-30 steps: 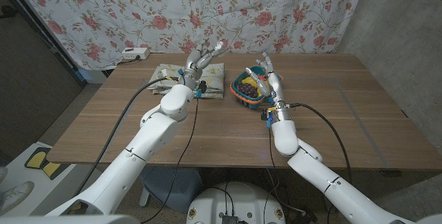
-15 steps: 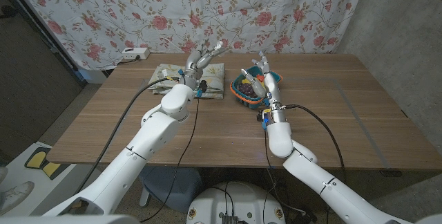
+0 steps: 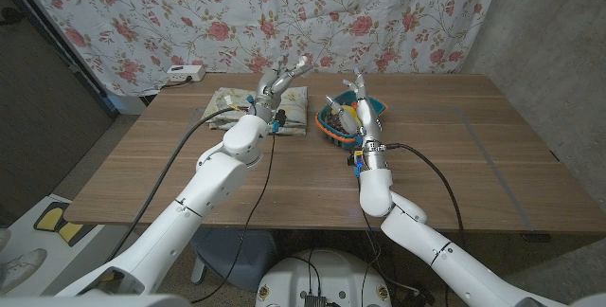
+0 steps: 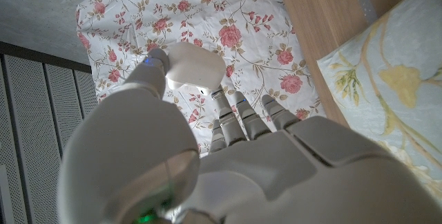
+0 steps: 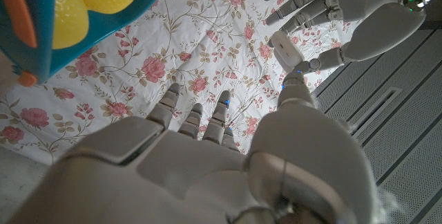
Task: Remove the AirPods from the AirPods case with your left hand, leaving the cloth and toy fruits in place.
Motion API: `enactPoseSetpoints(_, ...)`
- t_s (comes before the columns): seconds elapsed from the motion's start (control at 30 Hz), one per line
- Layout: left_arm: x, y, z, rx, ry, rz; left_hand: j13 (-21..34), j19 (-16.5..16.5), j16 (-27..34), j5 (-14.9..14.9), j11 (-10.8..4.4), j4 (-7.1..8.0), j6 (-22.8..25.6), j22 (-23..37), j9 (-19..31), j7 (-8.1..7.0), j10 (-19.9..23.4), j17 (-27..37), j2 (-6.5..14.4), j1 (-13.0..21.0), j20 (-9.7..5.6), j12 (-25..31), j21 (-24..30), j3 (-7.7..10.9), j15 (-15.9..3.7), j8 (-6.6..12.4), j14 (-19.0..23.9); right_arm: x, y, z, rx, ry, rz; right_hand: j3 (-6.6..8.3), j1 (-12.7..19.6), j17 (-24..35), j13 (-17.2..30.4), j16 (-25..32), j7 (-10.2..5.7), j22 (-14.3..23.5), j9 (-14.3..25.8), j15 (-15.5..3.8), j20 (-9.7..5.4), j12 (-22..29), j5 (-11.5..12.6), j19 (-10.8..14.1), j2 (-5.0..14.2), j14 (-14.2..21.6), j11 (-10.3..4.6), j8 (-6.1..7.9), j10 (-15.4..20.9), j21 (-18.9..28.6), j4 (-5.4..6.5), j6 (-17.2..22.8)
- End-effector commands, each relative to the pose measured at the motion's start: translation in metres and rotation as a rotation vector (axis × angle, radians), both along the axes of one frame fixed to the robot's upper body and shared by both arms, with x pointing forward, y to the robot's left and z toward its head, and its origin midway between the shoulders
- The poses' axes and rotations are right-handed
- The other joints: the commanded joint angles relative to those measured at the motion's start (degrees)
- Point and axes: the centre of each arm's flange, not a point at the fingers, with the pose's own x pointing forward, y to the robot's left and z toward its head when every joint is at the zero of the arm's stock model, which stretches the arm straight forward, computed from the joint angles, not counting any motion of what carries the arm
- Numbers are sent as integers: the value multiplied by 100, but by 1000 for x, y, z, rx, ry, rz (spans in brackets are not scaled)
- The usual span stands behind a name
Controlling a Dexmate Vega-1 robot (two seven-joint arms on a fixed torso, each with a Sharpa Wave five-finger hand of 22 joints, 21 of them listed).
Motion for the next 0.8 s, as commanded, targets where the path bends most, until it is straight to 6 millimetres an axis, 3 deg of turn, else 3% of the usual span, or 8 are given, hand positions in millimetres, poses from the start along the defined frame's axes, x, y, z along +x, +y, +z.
enactPoseSetpoints(0.03,0,-3,0,-8,8,-27,750,15,-14,48,-388,14,1,19,-3,15,399,11,55,11,27,819,0,-24,17,-6,9,1,9,3,-26,-24,-59,54,159,8,53,10,28,12,27,-417,7,51,-29,27,-23,-1,-106,-4,12,32,-21,-198)
enactPoseSetpoints(0.33,-2,-6,-5,-27,21,-36,752,11,-16,57,-389,11,6,19,-4,30,404,8,63,11,34,820,1,-36,25,-5,1,5,17,4,5,-56,-78,107,320,12,142,-11,61,12,31,-435,-28,63,-54,56,-65,-12,-66,-5,-83,25,-2,-310)
enactPoseSetpoints(0.8,-2,-9,-9,-40,32,-60,756,7,-14,70,-388,3,10,19,-4,31,405,3,77,22,35,821,3,-51,25,-5,-1,9,31,6,47,-94,-76,109,341,36,283,9,51,12,35,-462,-41,258,-87,100,-101,101,-134,32,115,23,87,-287)
